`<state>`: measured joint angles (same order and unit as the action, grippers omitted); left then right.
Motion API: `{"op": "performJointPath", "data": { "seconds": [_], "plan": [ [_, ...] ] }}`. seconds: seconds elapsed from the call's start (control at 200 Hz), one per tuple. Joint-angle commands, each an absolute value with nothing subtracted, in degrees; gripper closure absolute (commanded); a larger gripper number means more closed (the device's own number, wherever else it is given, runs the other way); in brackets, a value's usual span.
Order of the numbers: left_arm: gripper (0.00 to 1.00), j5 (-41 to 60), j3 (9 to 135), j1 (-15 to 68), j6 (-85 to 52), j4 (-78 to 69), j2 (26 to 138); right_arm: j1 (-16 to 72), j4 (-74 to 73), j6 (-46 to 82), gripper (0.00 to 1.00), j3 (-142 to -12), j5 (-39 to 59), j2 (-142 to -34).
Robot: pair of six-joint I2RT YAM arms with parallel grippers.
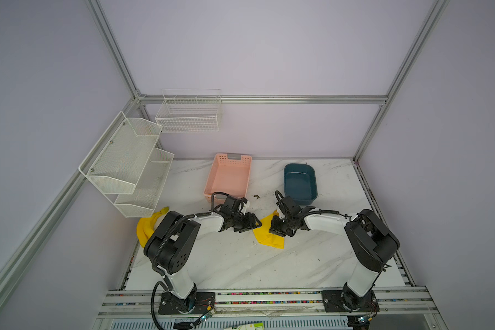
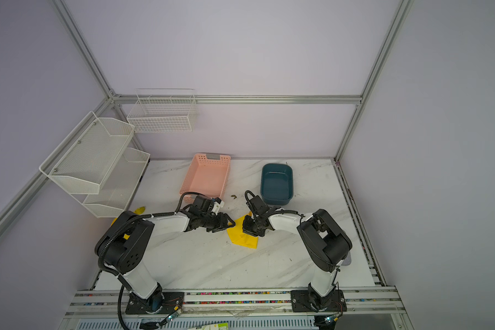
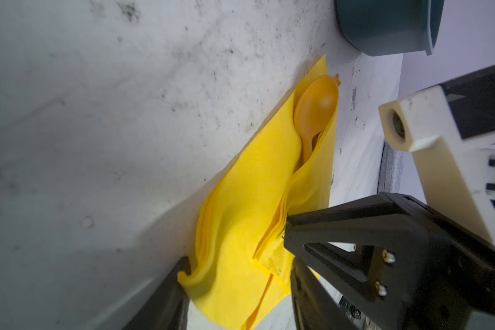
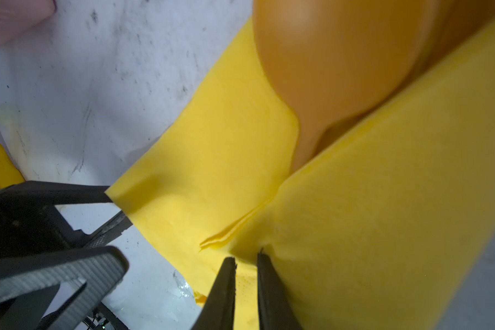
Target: Place the utensils on the paper napkin and roll it up
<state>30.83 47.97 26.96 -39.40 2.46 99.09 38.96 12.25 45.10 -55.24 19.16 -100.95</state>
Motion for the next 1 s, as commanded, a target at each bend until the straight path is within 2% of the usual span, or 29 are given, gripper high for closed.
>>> {"op": "performJointPath", "data": {
  "seconds": [0.0,0.195,0.465,0.575,0.645,0.995],
  "plan": [
    [0.48,29.5,47.4,26.8,-38.3,2.8,95.9,39.3,13.7,45.3,0.81,-53.2,18.2,-102.7],
    [0.61,28.1,47.9,26.7,-37.0,4.5,94.4,39.3,13.6,45.4,0.81,-53.1,18.4,-102.7],
    [0.68,29.0,49.9,26.7,-36.6,4.7,97.0,39.3,13.8,45.3,0.81,-52.9,18.3,-102.4],
    [0.80,29.6,50.5,26.8,-36.8,4.7,97.5,39.3,13.9,45.2,0.81,-52.9,18.3,-102.3],
    [0.85,30.2,50.9,27.1,-36.9,4.5,97.3,39.3,13.8,45.2,0.81,-52.9,18.3,-102.3],
    [0.92,35.1,53.2,30.3,-42.6,1.7,99.5,39.3,13.6,45.3,0.81,-52.8,18.3,-102.3]
  ]
}}
